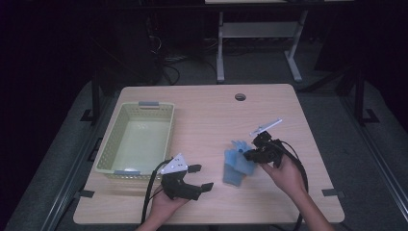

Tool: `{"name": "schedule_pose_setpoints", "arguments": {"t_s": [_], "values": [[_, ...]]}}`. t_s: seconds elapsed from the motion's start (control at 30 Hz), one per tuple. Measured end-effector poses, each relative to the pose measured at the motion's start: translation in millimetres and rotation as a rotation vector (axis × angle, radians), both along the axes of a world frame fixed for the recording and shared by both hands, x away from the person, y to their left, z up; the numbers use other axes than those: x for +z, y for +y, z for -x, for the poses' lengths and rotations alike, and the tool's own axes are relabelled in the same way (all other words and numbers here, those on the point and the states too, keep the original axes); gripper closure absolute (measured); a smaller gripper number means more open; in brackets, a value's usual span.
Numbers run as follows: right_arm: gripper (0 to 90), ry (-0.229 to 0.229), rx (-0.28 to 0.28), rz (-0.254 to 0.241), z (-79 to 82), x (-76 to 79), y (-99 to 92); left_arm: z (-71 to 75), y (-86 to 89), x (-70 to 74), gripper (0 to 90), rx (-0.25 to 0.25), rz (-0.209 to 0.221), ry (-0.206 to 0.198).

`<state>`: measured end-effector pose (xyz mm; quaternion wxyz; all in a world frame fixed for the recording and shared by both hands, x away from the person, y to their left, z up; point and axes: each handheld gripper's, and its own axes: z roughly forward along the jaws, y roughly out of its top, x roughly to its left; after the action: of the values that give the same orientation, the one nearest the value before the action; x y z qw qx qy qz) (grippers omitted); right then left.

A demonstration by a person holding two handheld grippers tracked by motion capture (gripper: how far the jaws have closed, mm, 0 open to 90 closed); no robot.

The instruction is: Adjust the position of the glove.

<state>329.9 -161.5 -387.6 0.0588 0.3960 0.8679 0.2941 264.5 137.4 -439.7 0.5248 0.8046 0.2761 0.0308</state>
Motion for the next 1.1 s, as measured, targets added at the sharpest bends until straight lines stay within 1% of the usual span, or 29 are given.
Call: {"name": "schedule_pose_setpoints", "arguments": {"t_s": [0.1,0.33,0.4,0.5,0.67,0.73,0.8,0.87,1.1], "values": [[81.8,0.021,0.004,-0.020,0.6,-3.9,5.5,0.4,0.1,0.2,19.0,0.001,0.002,0.000],[81.8,0.049,0.021,-0.024,2.4,-10.7,17.7,0.2,0.3,0.1,18.9,0.002,0.001,-0.002],[81.5,0.058,0.023,-0.035,2.3,-13.2,21.2,0.3,0.5,0.4,19.0,0.001,0.001,-0.003],[81.3,0.067,0.028,-0.032,3.3,-16.3,25.2,0.5,0.8,1.0,19.0,0.002,0.005,-0.004],[81.2,0.074,0.030,-0.019,3.2,-19.8,28.2,-0.1,1.7,0.7,19.0,0.000,-0.003,-0.005],[80.9,0.084,0.019,-0.012,0.7,-24.3,28.6,0.1,1.5,0.8,19.0,-0.003,-0.006,-0.008],[80.8,0.088,0.015,-0.012,0.1,-25.9,28.9,1.0,0.8,0.9,19.0,-0.001,-0.006,-0.005],[80.8,0.100,0.013,-0.017,-2.1,-31.2,30.0,1.2,0.2,0.9,19.0,-0.002,-0.008,-0.003],[79.7,0.109,-0.006,0.001,-3.2,-40.4,33.7,1.7,0.3,0.8,19.0,-0.002,-0.009,-0.002]]}}
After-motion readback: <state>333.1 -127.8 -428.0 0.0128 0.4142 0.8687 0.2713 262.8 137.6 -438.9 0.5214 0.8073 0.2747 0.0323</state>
